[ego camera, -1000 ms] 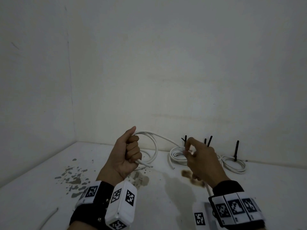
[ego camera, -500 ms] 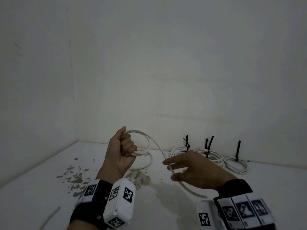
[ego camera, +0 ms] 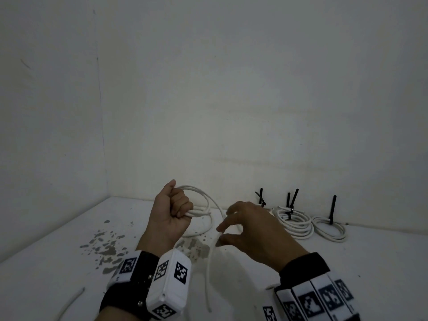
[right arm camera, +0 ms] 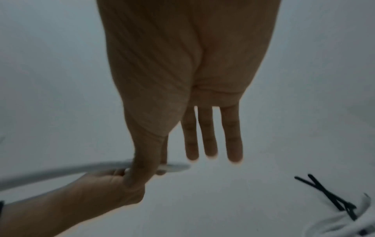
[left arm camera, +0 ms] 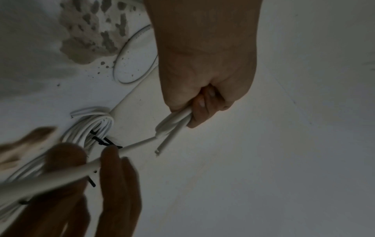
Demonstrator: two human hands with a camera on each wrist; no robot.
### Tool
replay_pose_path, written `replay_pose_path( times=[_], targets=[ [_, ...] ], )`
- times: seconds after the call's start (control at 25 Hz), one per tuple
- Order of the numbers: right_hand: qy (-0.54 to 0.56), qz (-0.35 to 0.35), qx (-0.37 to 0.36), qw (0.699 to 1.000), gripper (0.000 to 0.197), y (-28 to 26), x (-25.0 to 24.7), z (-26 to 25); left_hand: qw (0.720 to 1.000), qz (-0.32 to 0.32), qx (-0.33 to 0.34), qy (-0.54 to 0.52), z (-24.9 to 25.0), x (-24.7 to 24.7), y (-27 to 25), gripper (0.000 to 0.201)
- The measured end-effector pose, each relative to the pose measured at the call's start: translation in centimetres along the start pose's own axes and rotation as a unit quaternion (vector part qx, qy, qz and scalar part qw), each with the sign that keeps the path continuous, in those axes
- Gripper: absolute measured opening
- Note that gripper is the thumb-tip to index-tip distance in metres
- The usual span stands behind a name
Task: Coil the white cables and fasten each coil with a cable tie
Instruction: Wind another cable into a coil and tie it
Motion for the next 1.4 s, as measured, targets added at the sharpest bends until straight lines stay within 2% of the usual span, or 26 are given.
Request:
replay_pose_path(
  times=[0.12, 0.28, 0.44, 0.52, 0.64, 0.72, 0.84, 1.0, 1.12, 1.2, 1.24, 1.32, 1.36, 1.4],
  targets=[
    [0.068, 0.072, -0.029, 0.995, 0.030, -0.2, 0.4, -0.4, 0.999, -0.018, -0.023, 0.042, -1.0, 0.9, -0.4, 0.052],
    [0.156, 0.148, 0.002, 0.977, 0.031, 0.1, 0.0, 0.2, 0.999, -0.020, -0.050, 0.005, -0.9, 0.6, -0.4, 0.053],
    [0.153, 0.173, -0.005, 0.973, 0.029, 0.1, 0.3, -0.8, 0.997, 0.002, -0.065, -0.029, -2.2, 0.8, 0.0, 0.054],
    [0.145, 0.165, 0.019, 0.975, 0.025, 0.0, 1.2, -1.4, 0.997, 0.035, -0.060, -0.028, -3.1, 0.9, 0.3, 0.057],
    [0.181, 0.104, 0.074, 0.975, 0.023, -0.2, 2.3, -1.9, 0.996, 0.076, -0.032, 0.033, -3.7, 1.2, 0.3, 0.055],
    [0.176, 0.112, 0.105, 0.972, 0.017, -0.3, 2.1, -1.7, 0.993, 0.081, -0.033, 0.077, -4.4, 1.6, -0.1, 0.054],
    [0.128, 0.127, 0.107, 0.978, 0.022, -0.4, 2.0, -1.6, 0.984, 0.074, -0.014, 0.163, -5.1, 2.1, -0.7, 0.049],
    [0.122, 0.090, 0.100, 0.983, 0.026, -0.1, 1.8, -1.6, 0.992, 0.028, -0.009, 0.124, -4.4, 2.3, -1.1, 0.048],
    [0.155, 0.082, 0.154, 0.972, 0.027, -0.1, 0.9, -0.3, 0.995, 0.000, 0.014, 0.097, -2.7, 1.9, -1.2, 0.050],
    [0.256, 0.069, 0.218, 0.939, 0.025, -0.4, 0.7, 0.6, 0.994, -0.021, 0.009, 0.107, -2.1, 1.8, -1.1, 0.051],
    [0.359, 0.066, 0.257, 0.895, 0.024, -0.5, 1.0, 1.0, 0.993, -0.027, 0.005, 0.117, -1.8, 1.8, -1.1, 0.051],
    [0.572, 0.083, 0.333, 0.745, 0.021, -0.4, 1.5, 1.5, 0.989, -0.031, 0.006, 0.145, -1.5, 1.6, -1.0, 0.050],
    [0.627, 0.109, 0.361, 0.681, 0.021, -0.3, 1.5, 2.1, 0.986, -0.033, 0.007, 0.161, -1.4, 1.6, -1.1, 0.049],
    [0.648, 0.125, 0.382, 0.647, 0.018, -0.3, 1.5, 2.6, 0.984, -0.032, 0.010, 0.178, -1.3, 1.6, -1.2, 0.049]
  ],
)
Point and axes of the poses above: each hand's wrist, its own y-axis towards the middle knuckle, its own x-axis out of the palm, z = x × y, the point moved 5 cm from there along y, towards the middle knuckle, and after that the axes turned 11 degrees about z, right-handed, at the moved point
